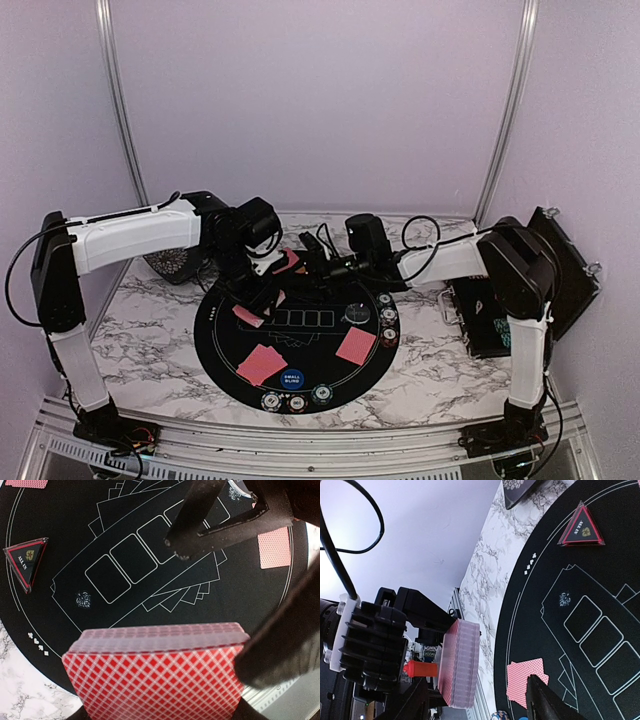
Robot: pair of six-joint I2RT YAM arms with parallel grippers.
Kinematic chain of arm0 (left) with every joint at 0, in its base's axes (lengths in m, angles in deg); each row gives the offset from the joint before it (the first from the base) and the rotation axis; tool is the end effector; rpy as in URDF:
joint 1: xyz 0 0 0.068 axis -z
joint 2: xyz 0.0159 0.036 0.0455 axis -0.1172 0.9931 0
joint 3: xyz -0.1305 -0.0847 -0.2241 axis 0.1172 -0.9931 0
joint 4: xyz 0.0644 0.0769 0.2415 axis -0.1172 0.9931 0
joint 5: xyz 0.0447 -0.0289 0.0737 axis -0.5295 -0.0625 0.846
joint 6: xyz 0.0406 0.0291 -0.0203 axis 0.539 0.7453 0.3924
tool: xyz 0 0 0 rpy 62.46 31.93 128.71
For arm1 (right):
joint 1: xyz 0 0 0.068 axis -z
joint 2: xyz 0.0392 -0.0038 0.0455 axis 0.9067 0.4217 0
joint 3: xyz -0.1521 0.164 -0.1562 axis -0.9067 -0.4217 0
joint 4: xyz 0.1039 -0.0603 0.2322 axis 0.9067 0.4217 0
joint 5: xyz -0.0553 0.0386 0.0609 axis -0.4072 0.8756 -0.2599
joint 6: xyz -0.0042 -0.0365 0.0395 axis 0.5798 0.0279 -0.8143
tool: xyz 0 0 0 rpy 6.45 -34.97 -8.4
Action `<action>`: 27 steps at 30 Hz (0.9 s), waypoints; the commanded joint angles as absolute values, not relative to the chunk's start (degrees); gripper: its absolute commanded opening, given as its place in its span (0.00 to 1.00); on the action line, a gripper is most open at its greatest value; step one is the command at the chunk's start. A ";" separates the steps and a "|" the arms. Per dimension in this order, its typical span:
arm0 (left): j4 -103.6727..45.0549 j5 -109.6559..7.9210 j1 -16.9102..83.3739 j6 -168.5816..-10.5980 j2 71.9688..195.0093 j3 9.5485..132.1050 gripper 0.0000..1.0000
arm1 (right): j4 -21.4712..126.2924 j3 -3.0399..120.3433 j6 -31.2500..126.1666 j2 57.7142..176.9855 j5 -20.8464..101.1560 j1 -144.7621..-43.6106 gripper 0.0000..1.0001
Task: Distribute texas hold em gaming equipment
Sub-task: Distribute the poker card.
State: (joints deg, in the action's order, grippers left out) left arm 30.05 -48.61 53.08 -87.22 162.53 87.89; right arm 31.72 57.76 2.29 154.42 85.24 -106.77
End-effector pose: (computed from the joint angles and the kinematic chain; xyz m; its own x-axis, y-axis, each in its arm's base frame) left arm 0.2534 -0.2710 0.2584 -0.7684 0.5748 -0.2813 0.6264 0.7656 -0.1466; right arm 0.3181 0.3216 0.1837 -0.9292 -0.1891 -0.3174 -0.3514 0.1865 0.9175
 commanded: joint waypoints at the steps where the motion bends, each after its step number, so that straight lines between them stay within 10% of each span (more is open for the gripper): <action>1: 31.73 -48.58 53.39 -87.01 163.30 89.65 0.58 | 28.55 59.26 0.75 154.65 86.55 -108.35 0.64; 27: 31.85 -47.73 53.40 -86.42 161.54 89.32 0.57 | 34.80 62.15 3.50 157.54 79.76 -110.81 0.42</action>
